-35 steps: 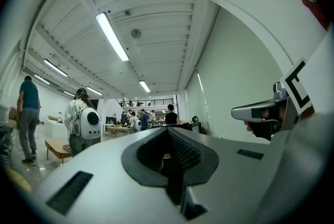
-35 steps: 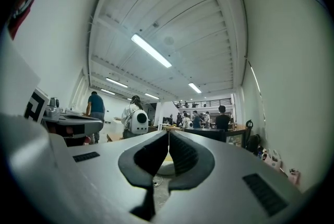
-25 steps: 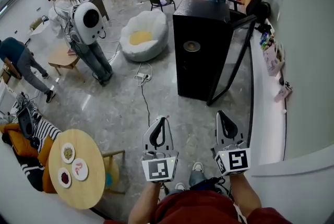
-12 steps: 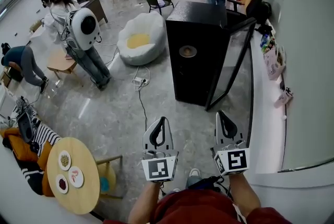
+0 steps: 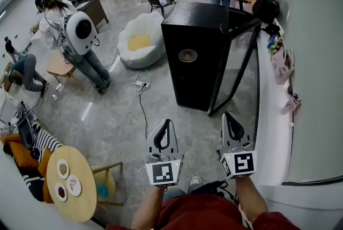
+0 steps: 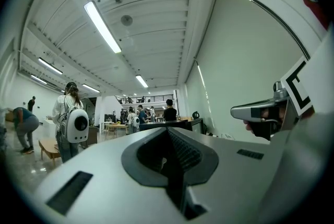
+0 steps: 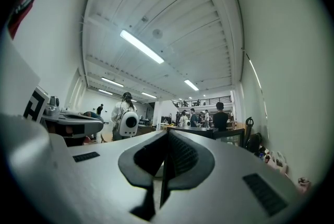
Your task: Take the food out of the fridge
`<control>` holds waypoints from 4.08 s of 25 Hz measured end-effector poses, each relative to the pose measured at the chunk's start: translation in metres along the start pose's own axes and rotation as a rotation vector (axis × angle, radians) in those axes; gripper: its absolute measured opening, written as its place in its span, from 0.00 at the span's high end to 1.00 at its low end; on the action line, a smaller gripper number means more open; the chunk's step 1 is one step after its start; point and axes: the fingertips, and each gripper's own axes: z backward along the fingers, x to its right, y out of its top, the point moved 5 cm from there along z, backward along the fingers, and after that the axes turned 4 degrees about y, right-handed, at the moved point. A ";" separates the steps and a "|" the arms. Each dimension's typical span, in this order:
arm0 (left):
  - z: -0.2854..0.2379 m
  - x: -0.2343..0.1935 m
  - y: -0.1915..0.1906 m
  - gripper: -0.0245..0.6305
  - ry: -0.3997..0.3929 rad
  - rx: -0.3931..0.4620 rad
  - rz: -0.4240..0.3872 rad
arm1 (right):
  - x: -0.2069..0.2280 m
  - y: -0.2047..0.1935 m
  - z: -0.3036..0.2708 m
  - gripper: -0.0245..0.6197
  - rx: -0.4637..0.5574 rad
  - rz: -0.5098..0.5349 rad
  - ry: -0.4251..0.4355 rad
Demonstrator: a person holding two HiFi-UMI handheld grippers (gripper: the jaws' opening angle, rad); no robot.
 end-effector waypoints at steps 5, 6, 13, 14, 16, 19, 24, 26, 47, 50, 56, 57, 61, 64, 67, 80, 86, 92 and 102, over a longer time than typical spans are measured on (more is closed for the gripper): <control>-0.025 0.007 -0.002 0.94 0.008 0.034 0.047 | 0.020 -0.007 -0.016 0.93 -0.010 -0.005 0.003; -0.029 0.007 -0.002 0.94 0.007 0.042 0.054 | 0.022 -0.007 -0.020 0.93 -0.012 -0.005 0.002; -0.067 0.001 -0.008 0.94 -0.017 0.053 0.065 | 0.032 -0.013 -0.055 0.93 -0.015 0.014 -0.005; -0.074 -0.001 -0.009 0.94 -0.022 0.055 0.067 | 0.033 -0.014 -0.060 0.93 -0.017 0.020 -0.009; -0.089 -0.007 -0.012 0.94 -0.033 0.057 0.067 | 0.036 -0.016 -0.072 0.93 -0.021 0.031 -0.021; -0.111 -0.021 -0.013 0.94 -0.049 0.062 0.070 | 0.038 -0.014 -0.095 0.93 -0.023 0.035 -0.042; -0.148 -0.043 -0.011 0.94 -0.075 0.068 0.078 | 0.039 -0.009 -0.135 0.93 -0.027 0.040 -0.064; -0.162 -0.052 -0.011 0.94 -0.084 0.067 0.080 | 0.038 -0.009 -0.150 0.93 -0.031 0.038 -0.070; -0.255 -0.146 -0.022 0.94 -0.171 0.086 0.110 | 0.003 -0.013 -0.270 0.93 -0.026 0.056 -0.127; -0.265 -0.145 -0.026 0.94 -0.182 0.079 0.116 | 0.009 -0.019 -0.276 0.93 -0.042 0.062 -0.132; -0.294 -0.133 -0.031 0.94 -0.175 0.073 0.121 | 0.036 -0.028 -0.298 0.93 -0.035 0.057 -0.118; -0.299 -0.129 -0.031 0.94 -0.172 0.073 0.124 | 0.041 -0.029 -0.301 0.93 -0.035 0.057 -0.112; -0.321 -0.113 -0.030 0.94 -0.161 0.067 0.125 | 0.063 -0.033 -0.313 0.93 -0.037 0.057 -0.085; -0.336 -0.099 -0.030 0.94 -0.156 0.068 0.121 | 0.083 -0.036 -0.319 0.93 -0.038 0.055 -0.074; -0.348 -0.088 -0.034 0.94 -0.134 0.060 0.118 | 0.100 -0.041 -0.323 0.93 -0.037 0.053 -0.059; -0.379 -0.093 -0.050 0.94 -0.120 0.055 0.123 | 0.112 -0.060 -0.356 0.93 -0.059 0.052 -0.046; -0.382 -0.108 -0.067 0.94 -0.178 0.040 0.111 | 0.109 -0.061 -0.365 0.93 -0.075 0.052 -0.058; -0.383 -0.122 -0.075 0.94 -0.184 0.023 0.119 | 0.099 -0.065 -0.367 0.93 -0.097 0.079 -0.071; -0.392 -0.119 -0.088 0.94 -0.203 0.022 0.119 | 0.096 -0.088 -0.378 0.93 -0.126 0.056 -0.063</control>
